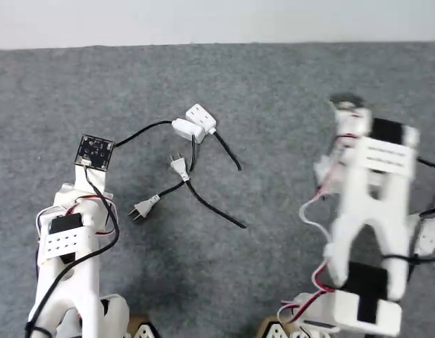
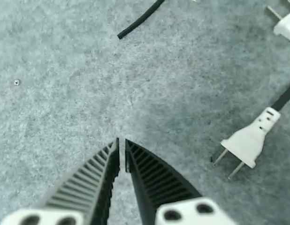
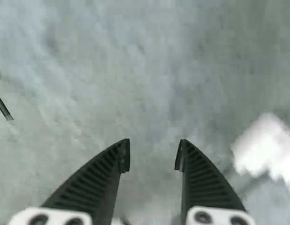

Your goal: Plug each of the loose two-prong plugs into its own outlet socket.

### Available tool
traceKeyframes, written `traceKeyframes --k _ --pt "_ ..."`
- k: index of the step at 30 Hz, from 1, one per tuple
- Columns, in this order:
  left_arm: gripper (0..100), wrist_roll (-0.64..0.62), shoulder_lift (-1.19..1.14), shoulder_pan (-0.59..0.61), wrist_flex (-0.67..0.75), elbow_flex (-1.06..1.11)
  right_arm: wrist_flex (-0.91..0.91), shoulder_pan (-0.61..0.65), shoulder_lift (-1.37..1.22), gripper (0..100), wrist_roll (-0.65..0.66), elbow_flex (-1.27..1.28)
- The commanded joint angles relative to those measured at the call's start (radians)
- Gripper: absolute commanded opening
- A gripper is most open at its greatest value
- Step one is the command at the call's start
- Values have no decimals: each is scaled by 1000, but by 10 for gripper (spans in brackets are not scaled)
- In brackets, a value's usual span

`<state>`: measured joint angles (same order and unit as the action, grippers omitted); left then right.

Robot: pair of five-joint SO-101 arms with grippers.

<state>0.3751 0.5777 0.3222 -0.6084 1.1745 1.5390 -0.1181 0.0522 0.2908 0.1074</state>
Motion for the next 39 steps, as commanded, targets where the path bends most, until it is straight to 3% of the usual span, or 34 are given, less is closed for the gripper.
traceKeyframes --k 1,6,13,20,27,37,39 --pt "15 -25 21 6 32 -24 -185 157 -47 151 -120 -57" --pt "33 -28 21 8 32 -27 -295 351 -242 151 -117 -282" --pt "186 -29 21 29 31 -28 -243 552 -647 152 74 -784" --pt "201 -25 21 31 29 -28 -252 627 -1064 160 199 -1347" --pt "201 -23 21 31 28 -27 -203 647 -1385 262 195 -1778" --pt "201 -23 23 32 28 -24 -185 634 -1471 259 190 -1743" --pt "201 -23 23 32 28 -24 -160 630 -1475 202 192 -1748"
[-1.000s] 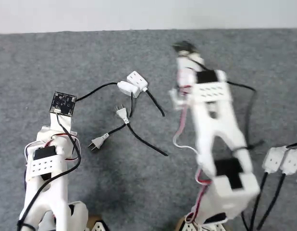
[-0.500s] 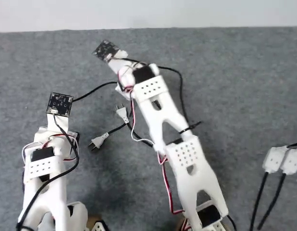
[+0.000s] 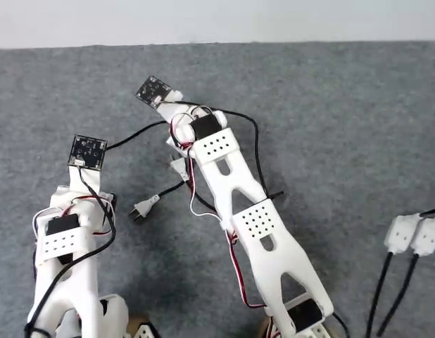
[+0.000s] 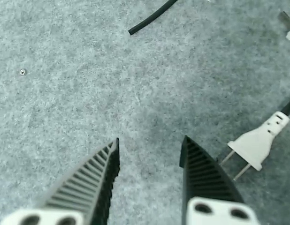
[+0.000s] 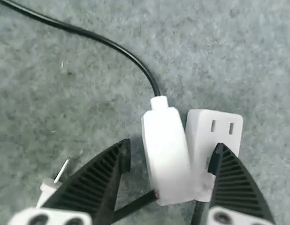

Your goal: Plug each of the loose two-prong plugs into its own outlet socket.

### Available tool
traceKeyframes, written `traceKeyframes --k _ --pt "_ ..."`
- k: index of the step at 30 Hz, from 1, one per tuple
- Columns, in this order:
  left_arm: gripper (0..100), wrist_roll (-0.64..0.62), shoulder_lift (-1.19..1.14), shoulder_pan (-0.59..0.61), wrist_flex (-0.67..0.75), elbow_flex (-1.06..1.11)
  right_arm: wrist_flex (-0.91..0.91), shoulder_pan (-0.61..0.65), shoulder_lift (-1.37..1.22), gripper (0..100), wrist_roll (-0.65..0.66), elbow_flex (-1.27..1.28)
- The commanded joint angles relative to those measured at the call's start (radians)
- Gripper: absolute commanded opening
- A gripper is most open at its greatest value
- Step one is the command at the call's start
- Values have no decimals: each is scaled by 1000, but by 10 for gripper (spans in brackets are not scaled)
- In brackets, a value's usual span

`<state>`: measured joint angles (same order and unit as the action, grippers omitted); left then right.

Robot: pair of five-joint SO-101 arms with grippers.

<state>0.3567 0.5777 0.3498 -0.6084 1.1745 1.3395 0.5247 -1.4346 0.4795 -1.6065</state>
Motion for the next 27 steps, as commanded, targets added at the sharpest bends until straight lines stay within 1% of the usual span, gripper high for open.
traceKeyframes --k 1,3,4,5,7,10,17,20,22,27 --pt "201 -5 23 5 28 -24 58 -13 12 147 3 -38" --pt "201 -5 23 5 28 -24 97 -10 19 8 3 -40" --pt "201 -3 23 5 28 -22 117 -10 25 7 0 -40" --pt "201 -3 23 5 28 -22 140 -12 33 36 -2 -40" --pt "201 -3 23 5 28 -22 189 -15 54 2 -5 -60" --pt "201 -3 23 5 28 -22 272 -18 114 6 -26 -78" --pt "201 -3 23 5 28 -22 450 -2 374 9 -241 -75" --pt "201 -3 23 5 28 -22 466 -7 475 8 -345 -61" --pt "201 -3 23 5 28 -22 466 -15 542 8 -410 8" --pt "201 -3 23 5 29 -22 464 12 754 8 -473 345"
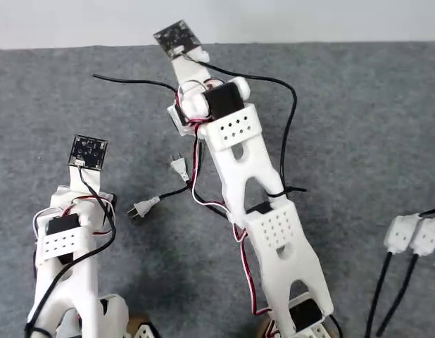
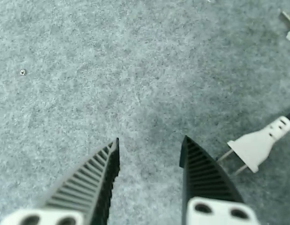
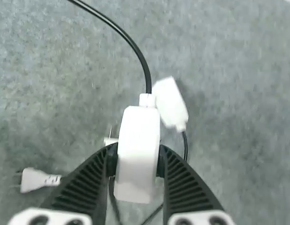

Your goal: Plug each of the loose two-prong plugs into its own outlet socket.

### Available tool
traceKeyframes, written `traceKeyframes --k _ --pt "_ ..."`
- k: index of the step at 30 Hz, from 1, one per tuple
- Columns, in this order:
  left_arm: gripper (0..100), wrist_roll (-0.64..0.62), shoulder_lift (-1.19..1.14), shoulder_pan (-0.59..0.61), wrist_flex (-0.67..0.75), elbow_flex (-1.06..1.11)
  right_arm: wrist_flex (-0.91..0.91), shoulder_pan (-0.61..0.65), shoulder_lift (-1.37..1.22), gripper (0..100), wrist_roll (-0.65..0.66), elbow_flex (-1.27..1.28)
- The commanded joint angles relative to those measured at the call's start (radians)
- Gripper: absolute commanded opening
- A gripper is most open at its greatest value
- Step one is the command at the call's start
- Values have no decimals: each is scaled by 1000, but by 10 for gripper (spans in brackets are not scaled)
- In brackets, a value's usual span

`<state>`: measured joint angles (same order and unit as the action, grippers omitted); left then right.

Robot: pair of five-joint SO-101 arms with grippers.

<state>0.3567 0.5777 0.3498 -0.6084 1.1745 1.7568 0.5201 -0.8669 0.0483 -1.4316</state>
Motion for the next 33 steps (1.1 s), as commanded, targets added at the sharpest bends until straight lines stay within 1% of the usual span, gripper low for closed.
traceKeyframes --k 1,8,11,14,16,19,21,23,24,27,29,30,33 --pt "201 -3 23 5 29 -22 45 27 246 8 -51 249" --pt "201 -3 23 5 29 -22 36 94 613 8 -60 815" --pt "201 -3 23 5 29 -22 -28 147 707 8 -80 1100" --pt "201 -3 23 5 29 -22 -213 222 786 8 -172 1419" --pt "201 -3 23 5 29 -22 -372 265 832 8 -180 1606" --pt "201 -3 23 5 29 -22 -605 275 875 9 -192 1820" --pt "201 -3 23 5 29 -22 -704 274 877 13 -233 1890" --pt "201 -3 23 5 29 -22 -743 280 863 37 -272 1919" --pt "201 -3 23 5 29 -22 -740 282 849 68 -288 1919" --pt "201 -3 23 5 29 -22 -746 282 803 200 -322 1916" --pt "201 -3 23 5 29 -22 -734 282 786 275 -324 1883" --pt "201 -3 23 5 29 -22 -704 280 785 296 -311 1858" --pt "201 -3 23 5 29 -22 -584 282 794 294 -273 1751"
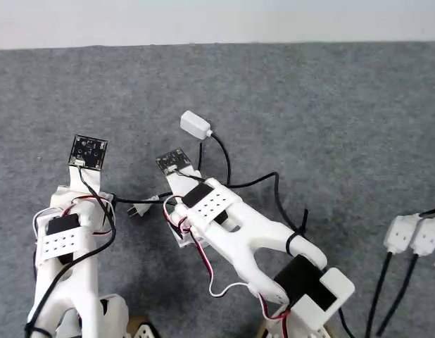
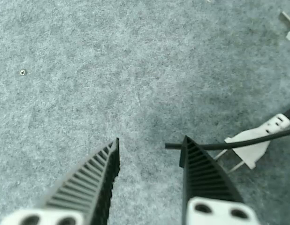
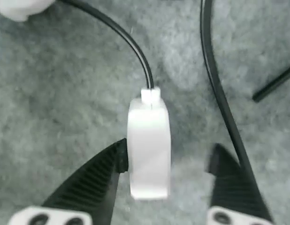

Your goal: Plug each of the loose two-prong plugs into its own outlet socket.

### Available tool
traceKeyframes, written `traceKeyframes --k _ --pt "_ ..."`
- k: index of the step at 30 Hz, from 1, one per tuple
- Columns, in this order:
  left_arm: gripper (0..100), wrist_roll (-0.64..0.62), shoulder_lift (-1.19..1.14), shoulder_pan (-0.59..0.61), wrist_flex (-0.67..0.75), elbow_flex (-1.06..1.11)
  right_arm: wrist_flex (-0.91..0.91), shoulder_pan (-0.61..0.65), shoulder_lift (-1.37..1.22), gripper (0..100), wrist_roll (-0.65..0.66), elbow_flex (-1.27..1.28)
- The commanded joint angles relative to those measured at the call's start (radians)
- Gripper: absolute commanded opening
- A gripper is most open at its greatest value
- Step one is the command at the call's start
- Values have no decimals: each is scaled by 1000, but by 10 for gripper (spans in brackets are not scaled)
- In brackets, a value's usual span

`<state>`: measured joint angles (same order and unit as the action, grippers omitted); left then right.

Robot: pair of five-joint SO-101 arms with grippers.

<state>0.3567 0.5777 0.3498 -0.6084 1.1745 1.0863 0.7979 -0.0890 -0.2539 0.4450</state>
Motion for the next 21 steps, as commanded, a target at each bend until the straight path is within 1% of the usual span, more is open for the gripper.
traceKeyframes --k 1,3,5,6,8,9,10,11,13,15,17,19,21 --pt "201 -3 23 5 29 -22 124 4 19 284 38 -161" --pt "201 -3 23 5 29 -22 177 4 25 253 61 -215" --pt "201 -3 23 5 29 -22 213 4 25 188 86 -249" --pt "201 -3 23 5 29 -22 220 4 25 139 91 -261" --pt "201 -3 23 5 29 -22 225 7 27 6 95 -270" --pt "201 -3 23 5 29 -22 228 19 27 7 97 -270" --pt "201 -3 23 5 29 -22 239 39 27 31 101 -269" --pt "201 -3 23 5 29 -22 243 62 27 9 124 -267" --pt "201 -3 23 5 29 -22 248 104 19 13 169 -265" --pt "201 -3 23 5 29 -22 239 107 15 8 176 -253" --pt "201 -3 23 5 29 -22 189 71 13 9 181 -215" --pt "201 -3 23 5 28 -22 125 13 13 9 183 -163" --pt "201 -3 23 5 28 -22 73 -51 13 9 212 -126"
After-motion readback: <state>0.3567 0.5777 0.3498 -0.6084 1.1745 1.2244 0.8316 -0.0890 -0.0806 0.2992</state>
